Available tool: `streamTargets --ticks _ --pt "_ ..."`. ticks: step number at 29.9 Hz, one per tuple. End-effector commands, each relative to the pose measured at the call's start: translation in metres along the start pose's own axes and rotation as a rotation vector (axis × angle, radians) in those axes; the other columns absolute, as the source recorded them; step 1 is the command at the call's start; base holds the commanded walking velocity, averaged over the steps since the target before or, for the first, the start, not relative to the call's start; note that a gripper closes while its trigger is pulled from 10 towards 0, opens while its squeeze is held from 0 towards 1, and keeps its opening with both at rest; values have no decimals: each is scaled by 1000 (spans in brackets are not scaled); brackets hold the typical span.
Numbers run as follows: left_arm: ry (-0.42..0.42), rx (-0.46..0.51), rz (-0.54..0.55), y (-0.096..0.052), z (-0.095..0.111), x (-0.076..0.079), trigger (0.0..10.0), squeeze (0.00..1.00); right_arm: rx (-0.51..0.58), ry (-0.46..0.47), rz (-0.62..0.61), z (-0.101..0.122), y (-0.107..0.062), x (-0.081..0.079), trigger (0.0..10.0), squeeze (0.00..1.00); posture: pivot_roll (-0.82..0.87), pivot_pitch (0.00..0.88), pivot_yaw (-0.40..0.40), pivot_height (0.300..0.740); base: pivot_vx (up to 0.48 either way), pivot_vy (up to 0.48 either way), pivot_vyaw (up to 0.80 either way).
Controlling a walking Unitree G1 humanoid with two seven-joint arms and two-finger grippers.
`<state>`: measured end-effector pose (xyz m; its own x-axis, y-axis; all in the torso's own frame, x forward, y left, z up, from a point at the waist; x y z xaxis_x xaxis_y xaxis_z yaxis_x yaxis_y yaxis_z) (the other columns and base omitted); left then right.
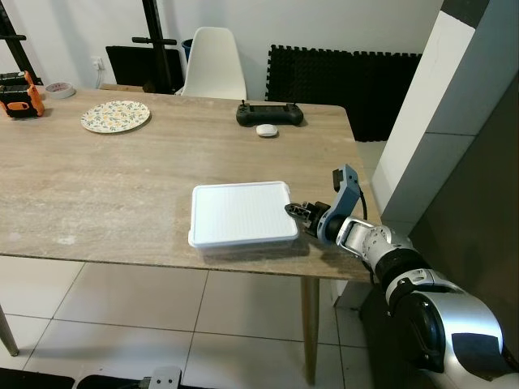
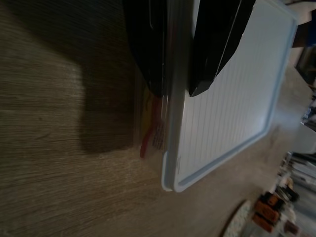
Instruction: Restocking fridge
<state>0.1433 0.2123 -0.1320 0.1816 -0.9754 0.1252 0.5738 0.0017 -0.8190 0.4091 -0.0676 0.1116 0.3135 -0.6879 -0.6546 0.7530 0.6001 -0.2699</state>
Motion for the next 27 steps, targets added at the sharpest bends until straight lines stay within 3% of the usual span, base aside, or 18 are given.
streamTargets --ticks 1,3,4,6,8,9,10,11,13,15,16,17,20,22,25,26,27 --pt "-72 69 23 1 19 -12 10000 0 -16 21 -18 -4 -2 6 0 0 -22 11 -67 740 0 0 0" --pt "-99 97 24 1 26 -13 10000 0 -13 27 -14 -3 -3 6 0 0 -22 11 -67 740 0 0 0" --pt "-191 186 56 1 47 -24 10000 0 9 51 4 0 -4 6 0 0 -21 9 -68 740 0 0 0" --pt "-191 186 56 1 47 -24 10000 0 9 51 4 0 -4 6 0 0 -21 9 -68 740 0 0 0" --pt "-343 314 101 -5 75 -48 10000 0 44 65 3 5 -7 9 0 0 -21 9 -67 740 0 0 0" --pt "-343 314 101 -5 75 -48 10000 0 44 65 3 5 -7 9 0 0 -21 9 -67 740 0 0 0" --pt "-429 388 108 -9 90 -60 10000 0 64 69 -4 8 -8 11 0 0 -26 8 -62 740 0 0 0" --pt "-429 388 108 -9 90 -60 10000 0 64 69 -4 8 -8 11 0 0 -26 8 -62 740 0 0 0" --pt "-568 548 69 -21 121 -79 10000 0 117 79 -16 16 -10 14 0 0 -26 8 -59 740 0 0 0" --pt "-598 597 50 -25 130 -84 10000 0 134 83 -17 19 -10 15 0 0 -26 8 -59 740 0 0 0" --pt "-635 665 37 -32 142 -94 10000 0 148 88 -18 21 -11 15 0 0 -26 8 -59 740 0 0 0" --pt "-635 665 37 -32 142 -94 10000 0 148 88 -18 21 -11 15 0 0 -26 8 -59 740 0 0 0" --pt "-746 840 75 -57 164 -129 10000 0 167 97 -18 24 -12 16 0 0 -25 8 -55 740 0 0 0" --pt "-773 874 89 -62 166 -137 10000 0 168 97 -18 24 -12 16 0 0 -25 8 -55 740 0 0 0" --pt "-911 1119 107 -102 180 -179 10000 0 207 109 23 31 -12 11 0 0 -22 9 -51 740 0 0 0" --pt "-911 1119 107 -102 180 -179 10000 0 207 109 23 31 -12 11 0 0 -22 9 -51 740 0 0 0" --pt "-934 1245 59 -122 193 -191 10000 0 236 110 58 36 -13 6 0 0 -17 10 -56 740 0 0 0"
Point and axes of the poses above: a point about 5 cm out from each wrist's last joint towards the gripper, its own y axis pointing out of the wrist towards the gripper, its own z axis along the axis of the wrist's last joint, x = y × z, the point moved 4 cm from there along y, pointing out of the wrist towards the gripper, and after that the axes turned 4 degrees about -y, right-handed, at the moved point
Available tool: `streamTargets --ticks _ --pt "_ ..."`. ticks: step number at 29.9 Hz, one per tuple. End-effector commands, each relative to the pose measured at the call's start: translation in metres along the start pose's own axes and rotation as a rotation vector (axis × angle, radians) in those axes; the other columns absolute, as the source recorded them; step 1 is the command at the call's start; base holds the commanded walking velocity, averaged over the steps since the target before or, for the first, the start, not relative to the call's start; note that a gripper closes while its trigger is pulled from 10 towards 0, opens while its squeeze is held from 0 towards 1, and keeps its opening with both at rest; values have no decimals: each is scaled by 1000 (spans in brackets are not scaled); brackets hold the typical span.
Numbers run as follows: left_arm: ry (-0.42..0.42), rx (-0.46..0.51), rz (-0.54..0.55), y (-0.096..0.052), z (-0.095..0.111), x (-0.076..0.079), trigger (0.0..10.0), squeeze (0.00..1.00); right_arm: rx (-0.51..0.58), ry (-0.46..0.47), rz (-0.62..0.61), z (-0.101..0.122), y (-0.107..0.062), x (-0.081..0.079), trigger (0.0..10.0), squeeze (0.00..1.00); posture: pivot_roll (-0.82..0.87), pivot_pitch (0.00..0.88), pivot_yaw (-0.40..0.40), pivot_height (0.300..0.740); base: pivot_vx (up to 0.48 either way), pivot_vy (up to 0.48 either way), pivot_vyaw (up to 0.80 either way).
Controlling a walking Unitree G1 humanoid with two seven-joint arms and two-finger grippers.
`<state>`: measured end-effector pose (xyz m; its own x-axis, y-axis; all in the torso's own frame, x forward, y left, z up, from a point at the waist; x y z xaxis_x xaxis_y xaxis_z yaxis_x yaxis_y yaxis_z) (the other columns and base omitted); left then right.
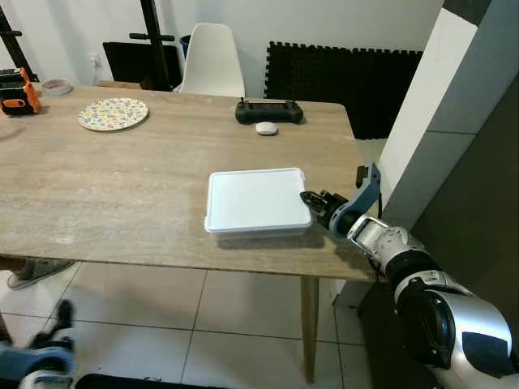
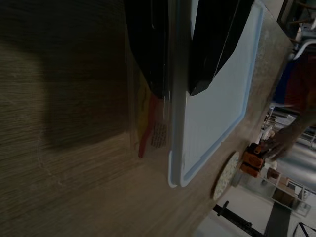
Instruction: Restocking fridge
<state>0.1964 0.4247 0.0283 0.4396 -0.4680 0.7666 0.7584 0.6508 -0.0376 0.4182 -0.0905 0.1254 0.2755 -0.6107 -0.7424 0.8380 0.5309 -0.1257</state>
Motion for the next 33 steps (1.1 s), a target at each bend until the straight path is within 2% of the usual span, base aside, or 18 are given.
streamTargets --ticks 1,3,5,6,7,8,10,11,12,13,16,20,22,25,28,29,32,33 --pt "-58 107 -114 10 33 15 10000 0 68 -11 47 13 0 -7 0 0 -14 9 -58 740 0 0 0" --pt "-92 132 -243 15 45 34 10000 0 93 -4 82 17 1 -12 0 0 -14 9 -58 740 0 0 0" --pt "-117 141 -314 17 50 44 10000 0 109 -2 102 20 1 -14 0 0 -14 9 -58 740 0 0 0" --pt "-161 134 -470 20 59 68 10000 0 141 6 138 25 1 -20 0 0 -10 9 -59 740 0 0 0" --pt "-161 134 -470 20 59 68 10000 0 141 6 138 25 1 -20 0 0 -10 9 -59 740 0 0 0" --pt "-179 122 -547 20 62 80 10000 0 155 13 155 28 0 -22 0 0 -10 9 -59 740 0 0 0" --pt "-201 80 -756 16 67 118 10000 0 197 45 197 36 0 -29 0 0 -12 7 -55 740 0 0 0" --pt "-201 80 -756 16 67 118 10000 0 197 45 197 36 0 -29 0 0 -12 7 -55 740 0 0 0" --pt "-215 40 -889 11 69 145 10000 0 231 64 230 43 -1 -33 0 0 -10 6 -53 740 0 0 0" --pt "-215 40 -889 11 69 145 10000 0 231 64 230 43 -1 -33 0 0 -10 6 -53 740 0 0 0" --pt "-223 -43 -1020 2 59 174 10000 0 265 80 269 50 -3 -38 0 0 -12 6 -52 740 0 0 0" --pt "-235 -128 -1087 -4 46 189 10000 0 285 84 307 55 -4 -42 0 0 -11 6 -53 740 0 0 0" --pt "-238 -209 -1119 -9 28 197 10000 0 301 85 351 59 -6 -47 0 0 -9 7 -52 740 0 0 0" --pt "-265 -255 -1114 -9 16 199 10000 0 311 87 387 61 -8 -50 0 0 -9 7 -52 740 0 0 0" --pt "-323 -369 -1111 -18 -6 203 10000 0 324 79 472 64 -12 -61 0 0 -11 6 -49 740 0 0 0" --pt "-323 -369 -1111 -18 -6 203 10000 0 324 79 472 64 -12 -61 0 0 -11 6 -49 740 0 0 0" --pt "-362 -513 -1063 -22 -35 198 10000 0 322 53 585 65 -18 -72 0 0 -5 3 -46 740 0 0 0" --pt "-362 -513 -1063 -22 -35 198 10000 0 322 53 585 65 -18 -72 0 0 -5 3 -46 740 0 0 0"
Point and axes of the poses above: a point about 5 cm out from each wrist's last joint towards the gripper, its own y axis pointing out of the wrist towards the gripper, its own z axis along the axis of the wrist's last joint, x = y × z, the point moved 4 cm from there along y, pointing out of the wrist towards the gripper, and after that the axes turned 4 degrees about -y, right-handed, at the moved point
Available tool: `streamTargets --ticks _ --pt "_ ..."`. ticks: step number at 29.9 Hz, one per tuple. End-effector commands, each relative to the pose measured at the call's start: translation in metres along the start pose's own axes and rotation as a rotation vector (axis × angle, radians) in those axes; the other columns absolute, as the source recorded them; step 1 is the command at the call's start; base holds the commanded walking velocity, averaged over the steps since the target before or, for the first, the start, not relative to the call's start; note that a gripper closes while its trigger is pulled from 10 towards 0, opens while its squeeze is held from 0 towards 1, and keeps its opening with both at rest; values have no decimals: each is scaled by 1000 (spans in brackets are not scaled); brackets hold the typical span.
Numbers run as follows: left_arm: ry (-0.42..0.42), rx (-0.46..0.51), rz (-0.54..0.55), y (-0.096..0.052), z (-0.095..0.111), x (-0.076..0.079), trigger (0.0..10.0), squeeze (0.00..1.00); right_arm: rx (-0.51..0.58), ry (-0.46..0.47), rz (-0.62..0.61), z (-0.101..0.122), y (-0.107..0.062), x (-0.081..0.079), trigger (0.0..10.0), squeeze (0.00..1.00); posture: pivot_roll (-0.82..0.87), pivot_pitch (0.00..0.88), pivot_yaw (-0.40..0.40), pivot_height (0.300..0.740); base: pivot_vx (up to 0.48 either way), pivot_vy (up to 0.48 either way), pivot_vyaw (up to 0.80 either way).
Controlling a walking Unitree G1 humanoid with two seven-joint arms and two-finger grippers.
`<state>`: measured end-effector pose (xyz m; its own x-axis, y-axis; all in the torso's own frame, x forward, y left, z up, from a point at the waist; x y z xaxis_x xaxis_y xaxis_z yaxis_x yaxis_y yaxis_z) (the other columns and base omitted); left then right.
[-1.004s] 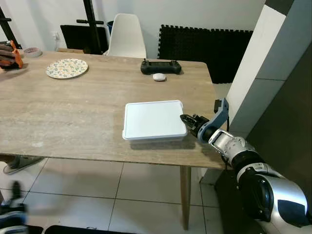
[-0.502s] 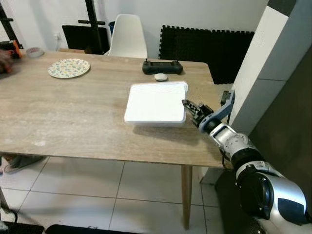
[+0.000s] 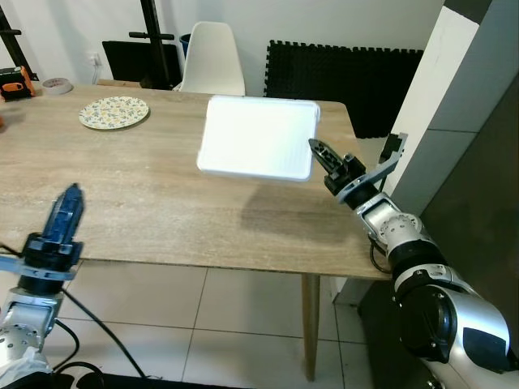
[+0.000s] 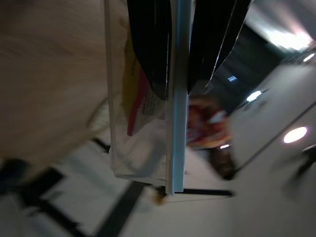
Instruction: Restocking fridge
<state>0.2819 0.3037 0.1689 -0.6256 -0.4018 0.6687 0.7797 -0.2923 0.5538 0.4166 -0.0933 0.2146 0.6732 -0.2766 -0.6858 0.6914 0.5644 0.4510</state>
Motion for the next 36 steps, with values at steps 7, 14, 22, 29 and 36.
streamTargets --ticks 7,14,22,29,36 --pt "-157 -170 31 -8 -47 -12 10000 0 -35 8 252 -2 -1 -30 0 0 -9 1 -37 740 0 0 0" --pt "-180 -259 -40 -7 -55 1 10000 0 -136 -11 334 -13 -10 -39 0 0 -9 6 -33 740 0 0 0" --pt "-157 -316 -126 -8 -42 17 10000 0 -266 -57 387 -17 -25 -41 0 0 -8 9 -35 740 0 0 0" --pt "-121 -371 -177 -8 -37 27 10000 0 -353 -94 414 -18 -35 -43 0 0 -10 12 -38 740 0 0 0" --pt "-129 -418 -208 -4 -44 33 10000 0 -401 -89 456 -24 -41 -49 0 0 -12 12 -41 740 0 0 0"
Point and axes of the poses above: a point about 5 cm out from each wrist's last joint towards the gripper, its own y axis pointing out of the wrist towards the gripper, its own z axis along the axis of the wrist's last joint, x = y × z, the point moved 4 cm from there along y, pointing out of the wrist towards the gripper, and after that the axes turned 4 degrees about -y, right-handed, at the moved point
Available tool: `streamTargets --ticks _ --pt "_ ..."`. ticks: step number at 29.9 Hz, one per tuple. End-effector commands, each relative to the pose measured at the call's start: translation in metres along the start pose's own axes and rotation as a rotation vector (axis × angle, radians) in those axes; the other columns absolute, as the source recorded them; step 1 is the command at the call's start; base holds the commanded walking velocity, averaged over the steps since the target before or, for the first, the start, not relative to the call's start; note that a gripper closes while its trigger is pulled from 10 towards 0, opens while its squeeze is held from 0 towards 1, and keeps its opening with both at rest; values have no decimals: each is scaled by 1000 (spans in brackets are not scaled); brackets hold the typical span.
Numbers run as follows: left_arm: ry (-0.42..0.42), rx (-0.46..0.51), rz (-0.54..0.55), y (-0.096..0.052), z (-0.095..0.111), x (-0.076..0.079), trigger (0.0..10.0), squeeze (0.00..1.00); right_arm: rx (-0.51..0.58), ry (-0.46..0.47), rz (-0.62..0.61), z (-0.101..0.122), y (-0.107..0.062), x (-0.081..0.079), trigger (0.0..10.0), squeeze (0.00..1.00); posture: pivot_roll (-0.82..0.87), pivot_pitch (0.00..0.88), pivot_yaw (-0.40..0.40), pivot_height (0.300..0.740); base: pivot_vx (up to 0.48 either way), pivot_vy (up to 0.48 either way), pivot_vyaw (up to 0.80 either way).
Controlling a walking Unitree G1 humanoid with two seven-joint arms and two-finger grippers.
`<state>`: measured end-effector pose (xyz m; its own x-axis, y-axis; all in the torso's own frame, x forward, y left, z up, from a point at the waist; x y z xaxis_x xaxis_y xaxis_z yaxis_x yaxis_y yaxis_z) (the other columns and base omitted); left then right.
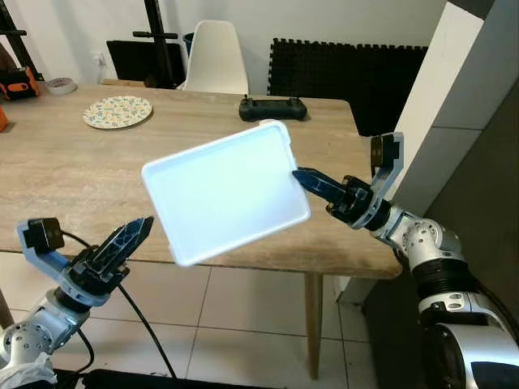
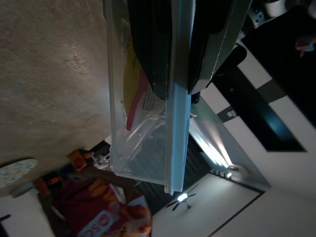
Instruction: Restocking fridge
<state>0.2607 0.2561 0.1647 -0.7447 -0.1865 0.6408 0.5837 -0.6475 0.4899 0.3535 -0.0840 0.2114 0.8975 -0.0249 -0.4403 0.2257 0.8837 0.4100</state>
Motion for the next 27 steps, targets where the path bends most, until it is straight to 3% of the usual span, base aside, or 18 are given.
streamTargets --ticks 1,8,16,23,24,25,26,27 --pt "7 -67 -2 3 -2 3 10000 0 -6 -6 50 1 1 -8 0 0 -12 12 -41 740 0 0 0" --pt "-22 -124 -24 12 -16 2 10000 0 -17 5 92 -1 4 -14 0 0 -17 12 -39 740 0 0 0" --pt "-39 -167 -100 29 -26 12 10000 0 -39 15 121 -6 6 -21 0 0 -21 12 -40 740 0 0 0" --pt "-58 -180 -135 30 -28 17 10000 0 -55 18 125 -9 7 -23 0 0 -25 9 -37 740 0 0 0" --pt "-61 -179 -149 30 -28 19 5686 0 -57 18 125 -10 7 -23 0 0 -25 9 -37 740 0 0 0" --pt "-61 -179 -149 30 -28 19 5686 0 -57 18 125 -10 7 -23 0 0 -25 9 -37 740 0 0 0" --pt "-66 -181 -161 30 -29 21 0 0 -61 18 123 -11 7 -23 0 0 -25 9 -37 740 0 0 0" --pt "-70 -184 -169 30 -29 23 0 0 -65 18 118 -11 7 -22 0 0 -25 9 -37 740 0 0 0"
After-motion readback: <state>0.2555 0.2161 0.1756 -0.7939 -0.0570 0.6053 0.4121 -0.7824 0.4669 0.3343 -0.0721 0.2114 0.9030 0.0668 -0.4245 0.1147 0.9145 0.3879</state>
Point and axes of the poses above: a point about 5 cm out from each wrist's last joint towards the gripper, its own y axis pointing out of the wrist towards the gripper, its own z axis along the axis of the wrist's last joint, x = y × z, the point moved 4 cm from there along y, pointing out of the wrist towards the gripper, and after that the axes turned 4 degrees about -y, right-handed, at the moved point
